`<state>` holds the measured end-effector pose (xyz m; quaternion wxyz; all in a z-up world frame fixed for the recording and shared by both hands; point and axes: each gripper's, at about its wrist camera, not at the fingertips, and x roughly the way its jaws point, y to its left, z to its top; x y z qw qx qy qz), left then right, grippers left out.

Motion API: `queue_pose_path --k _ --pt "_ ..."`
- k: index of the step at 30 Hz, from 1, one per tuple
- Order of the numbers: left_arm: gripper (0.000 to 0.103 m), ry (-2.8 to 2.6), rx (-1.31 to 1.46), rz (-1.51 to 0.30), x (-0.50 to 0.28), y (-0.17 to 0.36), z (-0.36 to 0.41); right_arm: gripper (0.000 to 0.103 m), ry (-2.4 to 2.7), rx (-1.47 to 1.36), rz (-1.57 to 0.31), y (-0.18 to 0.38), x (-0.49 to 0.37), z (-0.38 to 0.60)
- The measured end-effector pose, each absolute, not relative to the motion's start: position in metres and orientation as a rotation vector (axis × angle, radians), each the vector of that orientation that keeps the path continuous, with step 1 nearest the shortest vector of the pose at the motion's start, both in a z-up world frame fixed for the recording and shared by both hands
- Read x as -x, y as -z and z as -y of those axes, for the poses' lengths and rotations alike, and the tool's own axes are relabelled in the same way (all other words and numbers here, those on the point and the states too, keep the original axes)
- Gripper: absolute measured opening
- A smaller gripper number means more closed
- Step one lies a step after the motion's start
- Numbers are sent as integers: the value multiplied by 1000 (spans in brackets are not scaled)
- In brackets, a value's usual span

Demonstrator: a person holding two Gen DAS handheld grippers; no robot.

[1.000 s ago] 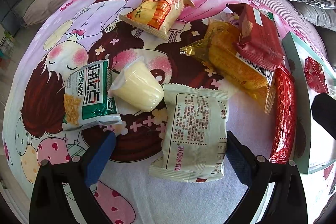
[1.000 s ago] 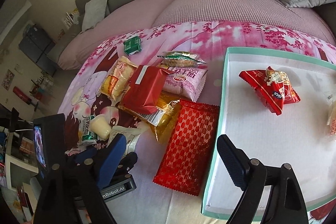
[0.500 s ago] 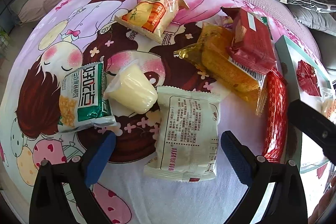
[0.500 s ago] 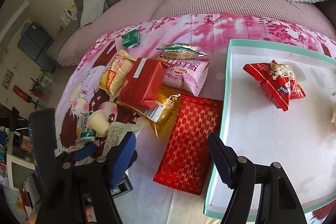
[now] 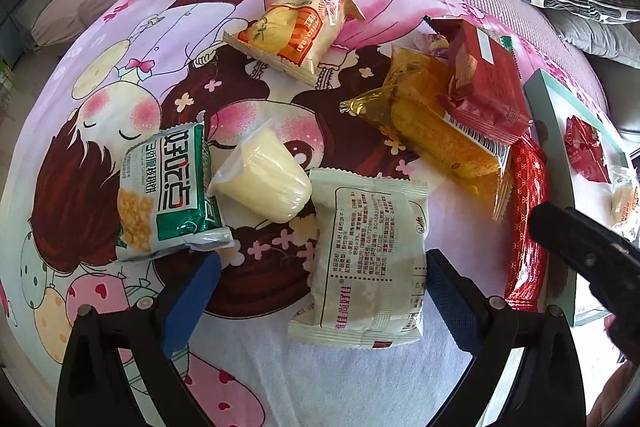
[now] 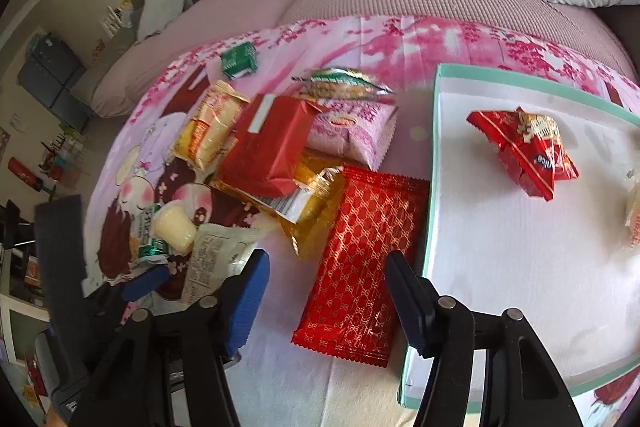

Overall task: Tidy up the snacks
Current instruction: 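Close the right tool on the red gold-patterned packet while the left tool closes on the cream packet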

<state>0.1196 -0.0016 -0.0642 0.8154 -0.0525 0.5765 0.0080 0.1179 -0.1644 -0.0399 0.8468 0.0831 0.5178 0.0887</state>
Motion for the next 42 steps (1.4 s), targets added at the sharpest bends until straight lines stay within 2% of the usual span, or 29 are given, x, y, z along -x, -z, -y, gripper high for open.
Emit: queue_pose_path --k 12,16,19,36,42 --pt "100 -6 101 -1230 -118 65 0 63 2 62 -1201 55 -134 130" --pt "100 -1 102 -1229 -118 64 2 55 41 115 -1218 58 -139 127" --pt "100 6 97 -1228 -119 65 2 52 61 160 -1237 62 -143 122" --pt "100 25 85 -1221 -117 66 -6 43 -91 -28 -1256 52 -127 142" --pt "102 34 91 -1212 -116 67 -11 44 -40 -32 -1267 47 -123 150"
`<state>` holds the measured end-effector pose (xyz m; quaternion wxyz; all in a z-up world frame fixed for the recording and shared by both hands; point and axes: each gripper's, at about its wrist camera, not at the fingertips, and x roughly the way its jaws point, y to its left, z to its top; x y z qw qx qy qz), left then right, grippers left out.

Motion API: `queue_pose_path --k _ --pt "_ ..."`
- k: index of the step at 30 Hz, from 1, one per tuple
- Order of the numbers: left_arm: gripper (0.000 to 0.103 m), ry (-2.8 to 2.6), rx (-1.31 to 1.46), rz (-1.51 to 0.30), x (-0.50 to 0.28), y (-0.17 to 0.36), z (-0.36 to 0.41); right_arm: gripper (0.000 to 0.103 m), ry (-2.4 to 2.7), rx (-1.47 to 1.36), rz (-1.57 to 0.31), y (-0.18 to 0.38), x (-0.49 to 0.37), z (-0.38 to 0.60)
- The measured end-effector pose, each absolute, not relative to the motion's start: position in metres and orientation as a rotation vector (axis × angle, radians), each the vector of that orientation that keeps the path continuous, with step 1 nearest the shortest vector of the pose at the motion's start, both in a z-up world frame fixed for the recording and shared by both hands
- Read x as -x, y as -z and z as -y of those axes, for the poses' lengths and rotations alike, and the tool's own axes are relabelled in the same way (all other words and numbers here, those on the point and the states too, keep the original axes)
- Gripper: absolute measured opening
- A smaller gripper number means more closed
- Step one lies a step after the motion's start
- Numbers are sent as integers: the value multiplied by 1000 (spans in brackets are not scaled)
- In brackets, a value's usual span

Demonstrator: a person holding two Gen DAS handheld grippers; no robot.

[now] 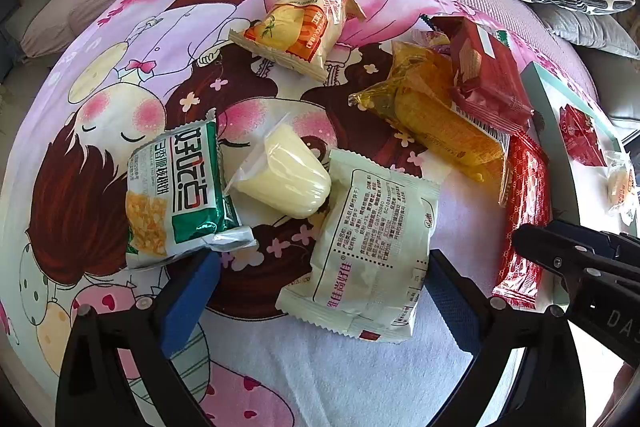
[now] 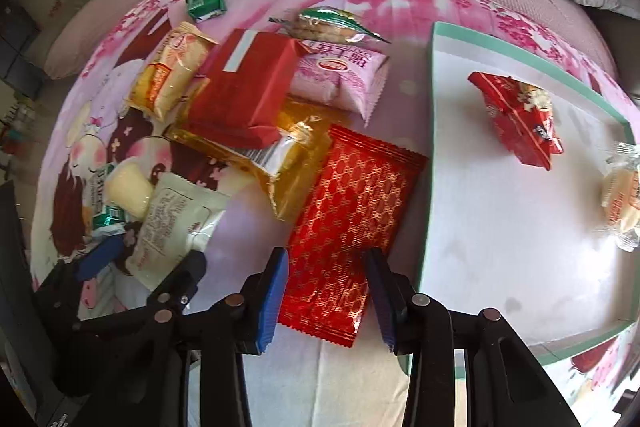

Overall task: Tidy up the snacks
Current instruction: 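Close the right tool on the red gold-patterned packet while the left tool closes on the cream packet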

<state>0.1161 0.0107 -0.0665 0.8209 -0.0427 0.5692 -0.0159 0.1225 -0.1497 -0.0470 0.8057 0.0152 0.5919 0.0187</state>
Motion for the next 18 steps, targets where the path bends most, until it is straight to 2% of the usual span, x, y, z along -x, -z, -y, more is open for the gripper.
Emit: queue_pose_path --k 5,8,10,14,18 --pt "103 36 72 -1205 -115 68 -11 44 11 -53 -1293 47 -120 157" --pt "103 38 87 -1217 -114 66 -7 49 30 -103 -1312 50 -122 162" --pt "102 45 101 -1214 -114 65 -11 57 29 -161 -1321 54 -125 167" --pt "102 50 97 -1213 -113 66 -11 57 71 -206 -1314 56 -131 174" --pt "89 63 111 -1198 -110 61 -12 57 105 -190 -1308 58 -141 174"
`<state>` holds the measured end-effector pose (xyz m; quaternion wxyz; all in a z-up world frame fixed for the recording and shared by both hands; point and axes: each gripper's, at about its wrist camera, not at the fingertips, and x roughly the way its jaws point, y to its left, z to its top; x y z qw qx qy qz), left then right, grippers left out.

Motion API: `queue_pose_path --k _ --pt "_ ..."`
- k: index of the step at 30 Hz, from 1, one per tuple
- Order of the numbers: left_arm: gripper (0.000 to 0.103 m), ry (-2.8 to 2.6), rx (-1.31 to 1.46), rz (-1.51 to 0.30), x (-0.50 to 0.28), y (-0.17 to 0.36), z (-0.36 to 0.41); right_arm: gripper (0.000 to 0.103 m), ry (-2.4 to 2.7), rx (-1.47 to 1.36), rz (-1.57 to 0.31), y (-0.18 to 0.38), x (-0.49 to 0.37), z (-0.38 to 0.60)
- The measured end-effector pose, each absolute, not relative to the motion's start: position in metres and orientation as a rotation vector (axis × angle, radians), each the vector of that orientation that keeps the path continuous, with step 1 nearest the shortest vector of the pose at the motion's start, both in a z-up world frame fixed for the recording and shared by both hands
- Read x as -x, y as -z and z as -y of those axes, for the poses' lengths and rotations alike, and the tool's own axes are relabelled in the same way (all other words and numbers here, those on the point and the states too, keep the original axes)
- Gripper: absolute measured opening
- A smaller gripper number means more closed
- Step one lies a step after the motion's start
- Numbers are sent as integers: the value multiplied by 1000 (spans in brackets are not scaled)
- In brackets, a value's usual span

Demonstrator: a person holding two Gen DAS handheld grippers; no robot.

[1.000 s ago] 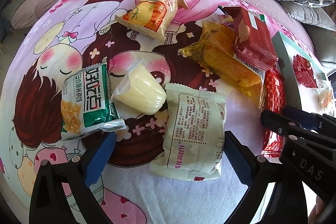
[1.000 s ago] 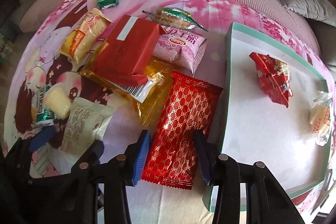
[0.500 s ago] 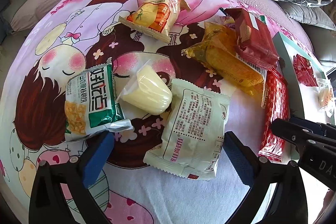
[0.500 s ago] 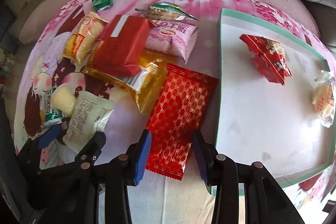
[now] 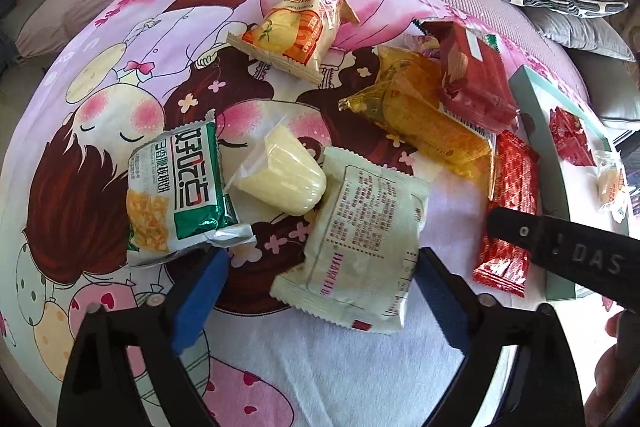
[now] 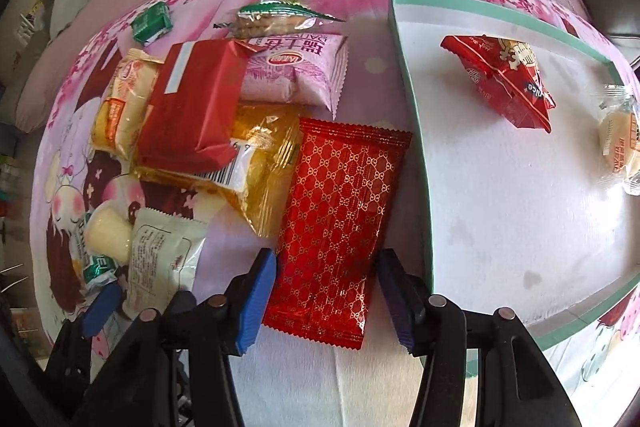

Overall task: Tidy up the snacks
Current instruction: 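Close the right tool on the red gold-patterned packet while the left tool closes on the cream packet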

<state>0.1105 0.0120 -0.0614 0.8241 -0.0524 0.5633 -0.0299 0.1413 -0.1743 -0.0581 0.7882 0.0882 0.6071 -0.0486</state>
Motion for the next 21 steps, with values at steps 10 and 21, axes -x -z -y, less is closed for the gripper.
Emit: queue_pose_path --k 10,21 --pt "65 103 124 -1178 -106 54 -11 52 118 -169 -1269 70 -143 158" --pt "55 139 156 -1169 -107 52 -10 49 41 -169 -1200 66 -97 155"
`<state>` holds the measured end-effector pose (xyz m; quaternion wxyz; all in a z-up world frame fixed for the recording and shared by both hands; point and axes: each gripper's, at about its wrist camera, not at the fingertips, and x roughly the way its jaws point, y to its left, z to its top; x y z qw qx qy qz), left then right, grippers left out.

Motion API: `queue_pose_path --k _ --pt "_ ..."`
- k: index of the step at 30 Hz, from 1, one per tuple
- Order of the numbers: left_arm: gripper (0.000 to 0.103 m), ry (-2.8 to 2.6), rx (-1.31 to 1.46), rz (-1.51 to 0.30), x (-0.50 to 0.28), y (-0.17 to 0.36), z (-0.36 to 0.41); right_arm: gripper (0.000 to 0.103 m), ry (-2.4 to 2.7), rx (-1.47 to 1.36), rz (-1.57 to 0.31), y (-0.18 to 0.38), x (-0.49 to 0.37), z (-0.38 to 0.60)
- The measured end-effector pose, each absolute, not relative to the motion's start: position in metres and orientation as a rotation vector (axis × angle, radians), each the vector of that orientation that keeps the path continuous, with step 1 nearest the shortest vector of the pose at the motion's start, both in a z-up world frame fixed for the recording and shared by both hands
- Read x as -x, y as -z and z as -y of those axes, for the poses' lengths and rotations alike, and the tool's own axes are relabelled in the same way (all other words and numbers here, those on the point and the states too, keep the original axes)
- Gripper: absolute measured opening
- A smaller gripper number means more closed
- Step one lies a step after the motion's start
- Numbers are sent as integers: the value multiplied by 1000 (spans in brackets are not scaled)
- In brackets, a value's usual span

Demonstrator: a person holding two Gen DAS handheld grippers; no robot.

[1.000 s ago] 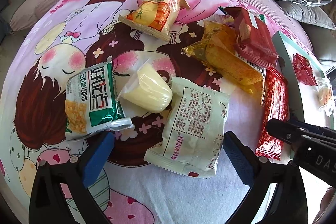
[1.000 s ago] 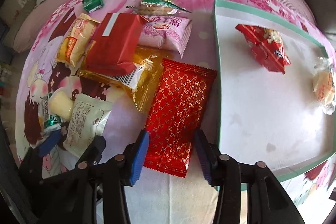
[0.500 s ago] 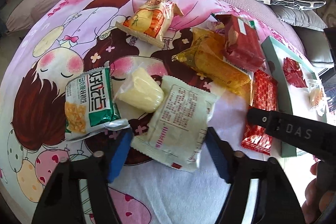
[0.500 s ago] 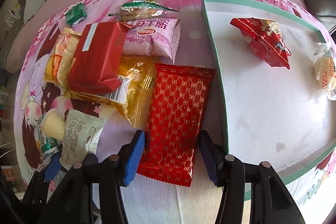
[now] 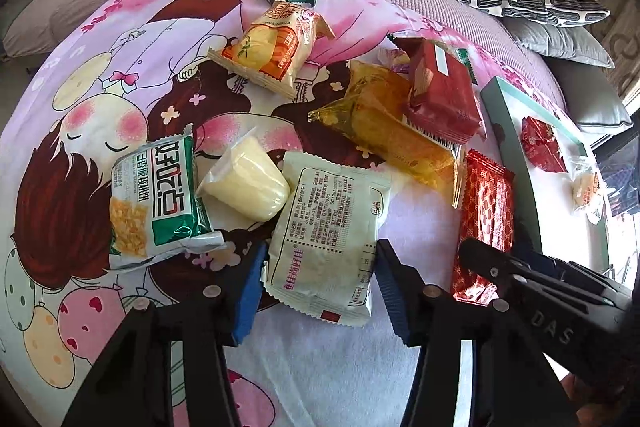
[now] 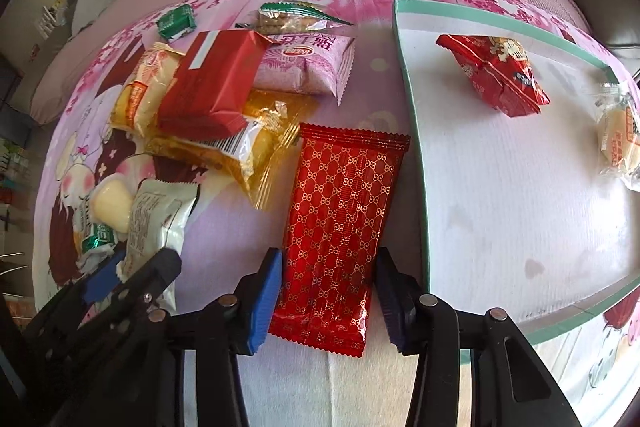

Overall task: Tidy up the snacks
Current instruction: 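Close the right tool on the red gold-patterned packet while the left tool closes on the cream packet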

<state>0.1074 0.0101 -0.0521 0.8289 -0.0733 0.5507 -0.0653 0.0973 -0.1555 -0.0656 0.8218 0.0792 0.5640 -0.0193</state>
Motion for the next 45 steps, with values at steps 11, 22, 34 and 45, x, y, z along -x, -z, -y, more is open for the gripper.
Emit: queue_pose_path --k 11,22,34,45 --pt "54 148 155 -1151 -103 43 -9 48 -49 -246 -1106 51 -71 173" --pt "54 107 126 -1102 -98 27 -7 27 -115 -296 -1033 35 -66 186" --pt "54 83 79 -1121 -99 32 -2 54 -110 -295 -1104 56 -82 179" --pt "54 36 92 -1132 -101 37 -16 63 -32 -81 -1107 71 -96 134"
